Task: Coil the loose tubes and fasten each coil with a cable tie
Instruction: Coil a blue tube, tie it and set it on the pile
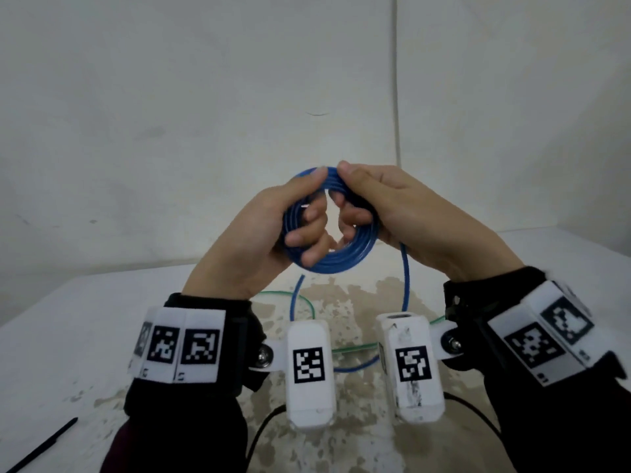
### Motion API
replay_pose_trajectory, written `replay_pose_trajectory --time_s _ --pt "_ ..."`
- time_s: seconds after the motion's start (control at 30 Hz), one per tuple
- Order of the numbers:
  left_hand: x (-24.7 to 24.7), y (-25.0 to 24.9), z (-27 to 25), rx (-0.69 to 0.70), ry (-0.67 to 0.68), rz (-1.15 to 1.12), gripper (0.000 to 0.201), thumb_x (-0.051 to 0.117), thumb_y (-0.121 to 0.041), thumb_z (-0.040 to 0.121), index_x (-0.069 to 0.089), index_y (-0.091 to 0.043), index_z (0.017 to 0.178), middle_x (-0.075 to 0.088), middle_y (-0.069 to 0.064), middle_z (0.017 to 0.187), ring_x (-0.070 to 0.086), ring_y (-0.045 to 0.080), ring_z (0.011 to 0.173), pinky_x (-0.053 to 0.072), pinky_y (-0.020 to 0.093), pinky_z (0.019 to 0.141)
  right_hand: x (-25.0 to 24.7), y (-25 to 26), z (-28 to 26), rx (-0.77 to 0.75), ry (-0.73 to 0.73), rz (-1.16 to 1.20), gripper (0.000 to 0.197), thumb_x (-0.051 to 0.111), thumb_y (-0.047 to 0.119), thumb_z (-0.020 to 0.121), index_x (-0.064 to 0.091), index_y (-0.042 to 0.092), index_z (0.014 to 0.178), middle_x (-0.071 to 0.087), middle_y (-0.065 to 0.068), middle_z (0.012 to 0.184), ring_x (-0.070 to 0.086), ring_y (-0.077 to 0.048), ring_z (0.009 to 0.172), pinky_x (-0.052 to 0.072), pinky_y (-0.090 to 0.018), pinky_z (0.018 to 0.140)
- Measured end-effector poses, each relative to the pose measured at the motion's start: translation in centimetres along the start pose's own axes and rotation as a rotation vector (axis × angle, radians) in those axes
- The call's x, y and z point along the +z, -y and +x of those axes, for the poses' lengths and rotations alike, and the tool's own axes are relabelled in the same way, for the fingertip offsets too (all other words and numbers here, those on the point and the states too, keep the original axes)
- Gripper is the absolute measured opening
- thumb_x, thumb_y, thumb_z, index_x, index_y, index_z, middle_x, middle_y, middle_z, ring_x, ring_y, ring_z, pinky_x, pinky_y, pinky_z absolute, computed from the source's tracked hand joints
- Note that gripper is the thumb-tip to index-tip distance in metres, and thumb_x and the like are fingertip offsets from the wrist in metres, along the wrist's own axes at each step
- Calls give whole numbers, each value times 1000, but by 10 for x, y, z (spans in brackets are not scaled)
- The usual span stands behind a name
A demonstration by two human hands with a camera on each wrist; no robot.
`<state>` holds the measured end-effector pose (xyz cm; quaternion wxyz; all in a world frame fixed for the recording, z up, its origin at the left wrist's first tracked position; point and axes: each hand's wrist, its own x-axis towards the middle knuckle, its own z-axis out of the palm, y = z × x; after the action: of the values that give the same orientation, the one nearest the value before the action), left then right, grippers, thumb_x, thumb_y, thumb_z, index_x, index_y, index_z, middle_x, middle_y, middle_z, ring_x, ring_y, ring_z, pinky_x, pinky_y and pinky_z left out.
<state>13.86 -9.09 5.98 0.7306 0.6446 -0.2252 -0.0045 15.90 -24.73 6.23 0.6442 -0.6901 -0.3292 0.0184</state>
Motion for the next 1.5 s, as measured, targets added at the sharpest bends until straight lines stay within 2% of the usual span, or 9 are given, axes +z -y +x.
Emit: replay_pose_trajectory --time_s 0.1,0.23,0.37,0.63,0.77,0.9,1.1,1.33,1.5 --pt "0 -1 0 56 -73 -32 46 40 -40 95 33 -19 54 20 -8 39 19 8 33 12 28 57 7 1 3 24 -54 23 40 31 35 103 55 13 80 48 3 54 54 -14 60 49 -30 67" --pt "0 -2 1 111 -127 -98 47 38 -38 98 30 -17 57 21 -6 40 19 8 32 20 18 39 5 3 2 12 -49 64 41 29 32 104 58 10 85 57 0 59 61 -15 66 56 -29 69" --pt "-3 -3 0 -6 -65 98 44 40 -37 97 36 -14 59 25 -5 39 28 12 32 32 33 63 5 -1 0 -41 -31 -75 39 30 31 104 51 11 78 45 4 52 55 -15 57 52 -35 70" --pt "-5 -7 -3 221 -243 -65 44 38 -37 100 35 -16 61 20 -8 44 13 8 38 7 26 48 12 1 3 -56 -40 78 41 30 29 104 63 9 91 64 -3 69 63 -15 71 57 -31 73" --pt "1 -4 -1 206 -171 -35 42 34 -35 101 39 -14 65 25 -5 45 24 10 37 16 29 54 6 -1 4 -88 -58 89 40 28 27 104 58 8 87 55 2 60 60 -15 64 53 -32 76" --pt "1 -4 -3 161 14 -35 17 48 -23 88 57 -8 90 57 2 65 59 15 64 50 21 67 -1 -1 6 -152 -269 118 40 30 26 104 53 9 77 40 7 51 47 -11 52 46 -22 59" --pt "2 0 -6 163 34 -35 27 42 -17 96 59 -8 114 74 5 98 70 16 94 54 25 81 -5 0 7 -130 -342 224 40 30 28 104 52 8 77 40 7 50 44 -8 46 45 -19 53" --pt "9 -1 -3 136 -9 -67 28 44 -28 94 60 -7 99 70 4 71 69 17 69 56 27 73 -8 -3 6 -116 -272 110 40 31 29 104 54 9 78 41 6 51 46 -9 48 43 -19 53" --pt "-6 -6 -6 -82 40 67 31 39 -30 98 48 -10 76 33 -8 41 31 8 35 47 23 55 -2 -4 1 -60 40 -146 35 32 26 104 56 5 89 47 1 56 51 -14 55 54 -32 64"
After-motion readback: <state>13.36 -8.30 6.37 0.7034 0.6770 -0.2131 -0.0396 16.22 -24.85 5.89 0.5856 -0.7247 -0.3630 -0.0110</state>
